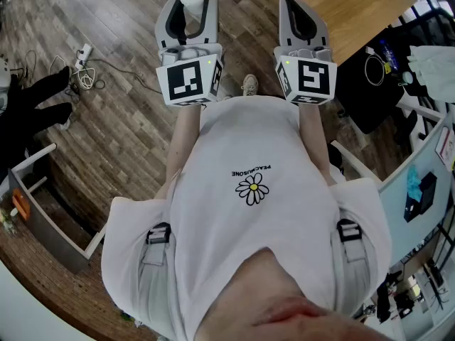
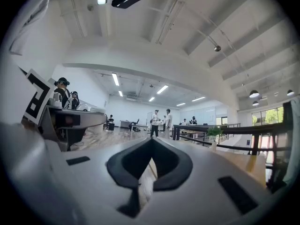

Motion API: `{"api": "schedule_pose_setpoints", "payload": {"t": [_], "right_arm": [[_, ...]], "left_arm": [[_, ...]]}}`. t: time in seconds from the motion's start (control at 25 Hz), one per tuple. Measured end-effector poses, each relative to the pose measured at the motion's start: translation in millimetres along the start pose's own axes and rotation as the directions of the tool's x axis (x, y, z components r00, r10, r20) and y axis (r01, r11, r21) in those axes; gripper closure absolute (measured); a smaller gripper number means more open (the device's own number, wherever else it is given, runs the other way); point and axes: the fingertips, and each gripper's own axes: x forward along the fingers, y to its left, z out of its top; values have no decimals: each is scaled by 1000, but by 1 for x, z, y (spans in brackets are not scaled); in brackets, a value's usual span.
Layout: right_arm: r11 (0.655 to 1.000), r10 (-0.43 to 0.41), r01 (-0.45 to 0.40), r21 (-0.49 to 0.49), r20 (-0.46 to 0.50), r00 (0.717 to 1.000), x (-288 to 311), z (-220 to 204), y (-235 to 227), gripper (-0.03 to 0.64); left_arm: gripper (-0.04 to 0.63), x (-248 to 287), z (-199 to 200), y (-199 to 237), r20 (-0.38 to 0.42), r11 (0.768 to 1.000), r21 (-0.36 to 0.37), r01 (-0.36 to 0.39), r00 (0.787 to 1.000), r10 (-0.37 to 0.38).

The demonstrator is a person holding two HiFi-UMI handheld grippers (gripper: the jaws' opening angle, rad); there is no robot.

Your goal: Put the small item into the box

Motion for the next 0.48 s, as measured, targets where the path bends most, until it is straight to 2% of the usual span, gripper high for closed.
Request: {"api": "schedule_pose_setpoints", "payload": {"t": [0.48], "right_arm": [[999,29,-29,23,-16,999,12,-13,-8,612]], "left_arm": [[399,18,-10,-3,-10,1000,-19,0,1000,0]]}}
